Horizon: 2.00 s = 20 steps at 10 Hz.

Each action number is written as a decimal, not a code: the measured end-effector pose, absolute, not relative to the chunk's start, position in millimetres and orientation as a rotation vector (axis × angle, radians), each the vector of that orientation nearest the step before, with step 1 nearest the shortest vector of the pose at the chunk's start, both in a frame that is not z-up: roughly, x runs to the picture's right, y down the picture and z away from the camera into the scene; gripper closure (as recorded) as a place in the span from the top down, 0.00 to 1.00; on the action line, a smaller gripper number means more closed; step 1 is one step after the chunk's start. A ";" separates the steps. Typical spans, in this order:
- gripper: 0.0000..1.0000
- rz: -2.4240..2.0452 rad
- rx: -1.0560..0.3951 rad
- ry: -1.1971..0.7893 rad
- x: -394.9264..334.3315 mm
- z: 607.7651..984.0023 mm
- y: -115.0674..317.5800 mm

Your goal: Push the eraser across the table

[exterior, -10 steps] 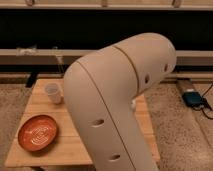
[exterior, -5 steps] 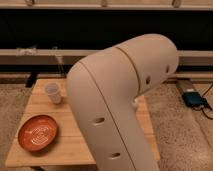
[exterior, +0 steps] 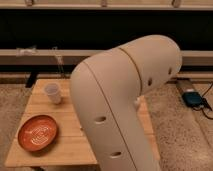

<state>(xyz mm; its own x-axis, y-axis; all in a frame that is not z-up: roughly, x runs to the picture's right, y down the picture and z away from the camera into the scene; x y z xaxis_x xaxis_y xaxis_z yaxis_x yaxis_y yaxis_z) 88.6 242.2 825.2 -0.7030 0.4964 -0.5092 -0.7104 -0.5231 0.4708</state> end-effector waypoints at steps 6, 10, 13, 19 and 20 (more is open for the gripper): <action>0.00 2.234 -0.367 0.749 117.3 861.8 197.7; 0.00 2.234 -0.348 0.699 122.9 872.9 180.0; 0.00 2.234 -0.331 0.669 127.3 880.4 167.8; 0.00 2.254 -0.280 0.634 153.9 896.0 146.0; 0.00 2.255 -0.275 0.629 156.7 898.3 143.0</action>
<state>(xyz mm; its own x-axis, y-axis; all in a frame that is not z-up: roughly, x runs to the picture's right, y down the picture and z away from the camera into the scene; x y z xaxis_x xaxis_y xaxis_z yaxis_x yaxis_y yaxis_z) 156.7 143.0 898.3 -0.6850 0.6221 -0.3792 -0.7286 -0.5865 0.3539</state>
